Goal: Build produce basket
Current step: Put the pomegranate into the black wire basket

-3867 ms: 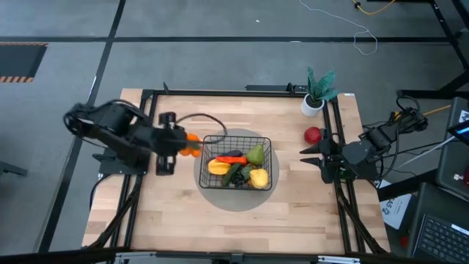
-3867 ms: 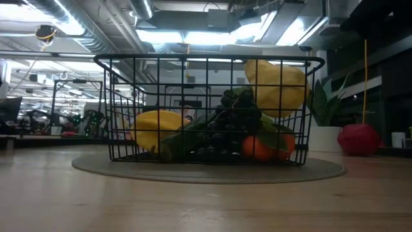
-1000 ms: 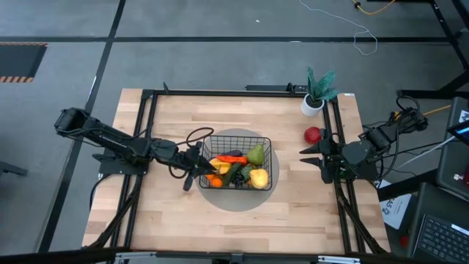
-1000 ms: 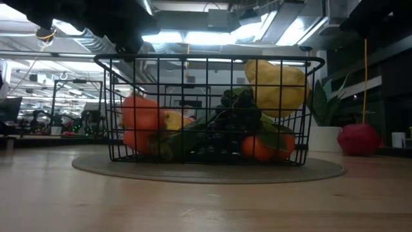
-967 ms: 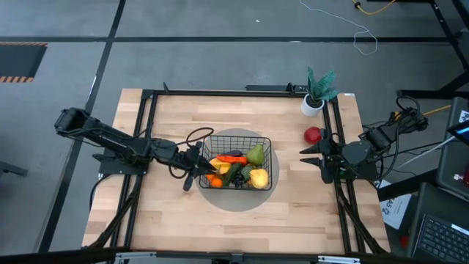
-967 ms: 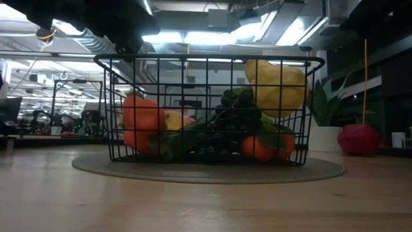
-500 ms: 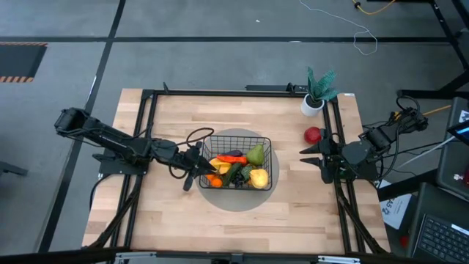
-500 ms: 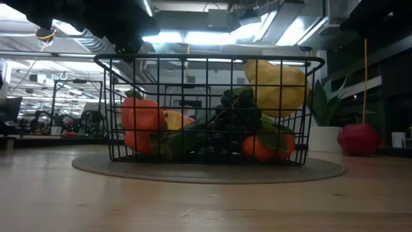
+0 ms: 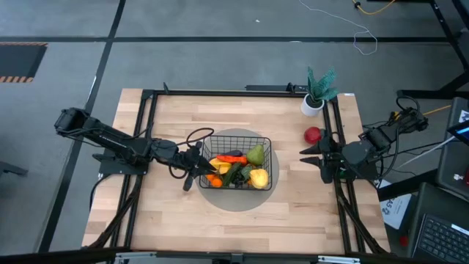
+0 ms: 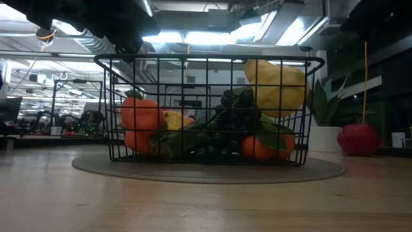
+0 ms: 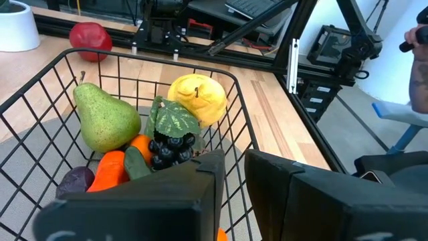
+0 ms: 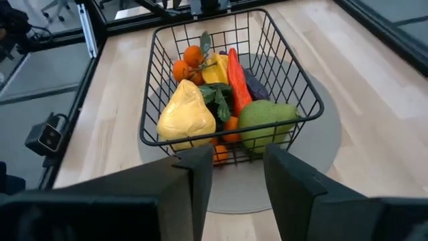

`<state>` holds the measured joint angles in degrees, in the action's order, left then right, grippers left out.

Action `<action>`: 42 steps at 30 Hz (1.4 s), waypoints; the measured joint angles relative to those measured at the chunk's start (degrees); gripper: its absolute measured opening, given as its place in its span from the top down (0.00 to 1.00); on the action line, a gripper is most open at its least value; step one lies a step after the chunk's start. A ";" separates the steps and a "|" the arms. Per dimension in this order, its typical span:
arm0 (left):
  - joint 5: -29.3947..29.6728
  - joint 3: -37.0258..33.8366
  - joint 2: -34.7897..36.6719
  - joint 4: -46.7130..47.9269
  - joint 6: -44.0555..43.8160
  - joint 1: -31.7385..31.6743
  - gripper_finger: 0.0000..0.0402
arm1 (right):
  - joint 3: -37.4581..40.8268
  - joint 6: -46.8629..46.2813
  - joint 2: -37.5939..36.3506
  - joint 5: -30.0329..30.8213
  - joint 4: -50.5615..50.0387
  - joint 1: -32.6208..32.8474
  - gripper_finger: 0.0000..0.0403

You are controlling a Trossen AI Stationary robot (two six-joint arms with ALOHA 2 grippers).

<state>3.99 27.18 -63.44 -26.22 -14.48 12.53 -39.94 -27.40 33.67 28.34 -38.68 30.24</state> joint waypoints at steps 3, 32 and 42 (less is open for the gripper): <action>0.01 0.00 0.00 0.00 0.00 0.00 0.88 | 0.00 -0.85 0.00 0.01 0.00 -0.02 0.69; 0.00 0.00 0.00 0.02 0.00 0.01 0.88 | 0.00 4.04 0.72 5.11 8.58 0.00 0.69; 0.00 0.00 0.00 0.02 0.02 0.02 0.88 | 0.00 -4.18 1.53 5.28 7.99 -0.01 0.69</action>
<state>3.99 27.18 -63.44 -26.20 -14.46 12.56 -39.94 -31.58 35.20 33.62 -30.68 30.23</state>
